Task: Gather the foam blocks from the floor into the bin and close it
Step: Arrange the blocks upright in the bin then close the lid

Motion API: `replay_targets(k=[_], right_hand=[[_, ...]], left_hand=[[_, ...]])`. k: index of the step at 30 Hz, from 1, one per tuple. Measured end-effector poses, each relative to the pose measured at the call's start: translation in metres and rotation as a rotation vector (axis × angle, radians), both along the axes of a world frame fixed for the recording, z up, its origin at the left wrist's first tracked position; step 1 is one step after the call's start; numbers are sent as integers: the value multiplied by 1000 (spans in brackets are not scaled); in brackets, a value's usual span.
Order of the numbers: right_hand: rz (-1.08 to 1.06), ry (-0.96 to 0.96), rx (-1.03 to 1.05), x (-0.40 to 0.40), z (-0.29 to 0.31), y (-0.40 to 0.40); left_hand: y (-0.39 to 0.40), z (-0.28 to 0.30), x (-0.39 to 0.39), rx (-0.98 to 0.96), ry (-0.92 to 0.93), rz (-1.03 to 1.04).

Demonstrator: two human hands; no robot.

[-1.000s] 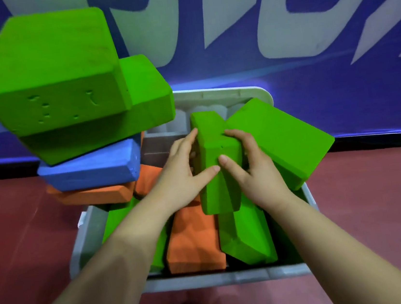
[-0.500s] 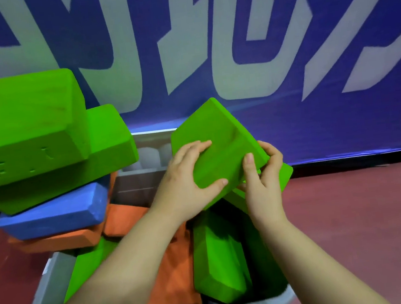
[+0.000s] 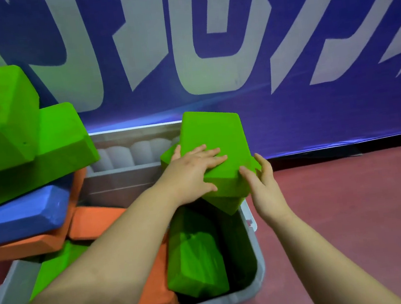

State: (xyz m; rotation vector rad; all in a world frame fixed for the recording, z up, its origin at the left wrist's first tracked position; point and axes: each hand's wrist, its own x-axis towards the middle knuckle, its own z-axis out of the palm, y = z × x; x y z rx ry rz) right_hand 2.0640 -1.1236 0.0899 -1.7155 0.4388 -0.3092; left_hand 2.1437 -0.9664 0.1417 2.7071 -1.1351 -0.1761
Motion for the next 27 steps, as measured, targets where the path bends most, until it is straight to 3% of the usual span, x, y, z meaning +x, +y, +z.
replay_targets(k=[6, 10, 19, 27], right_hand=[[72, -28, -298, -5, 12, -1], [89, -46, -517, -7, 22, 1], [191, -97, -1024, 0, 50, 34], [528, -238, -1283, 14, 58, 123]], left_hand=[[6, -15, -2, -75, -26, 80], [14, -16, -1, -191, 61, 196], [33, -4, -3, -173, 15, 163], [125, -3, -27, -12, -28, 261]])
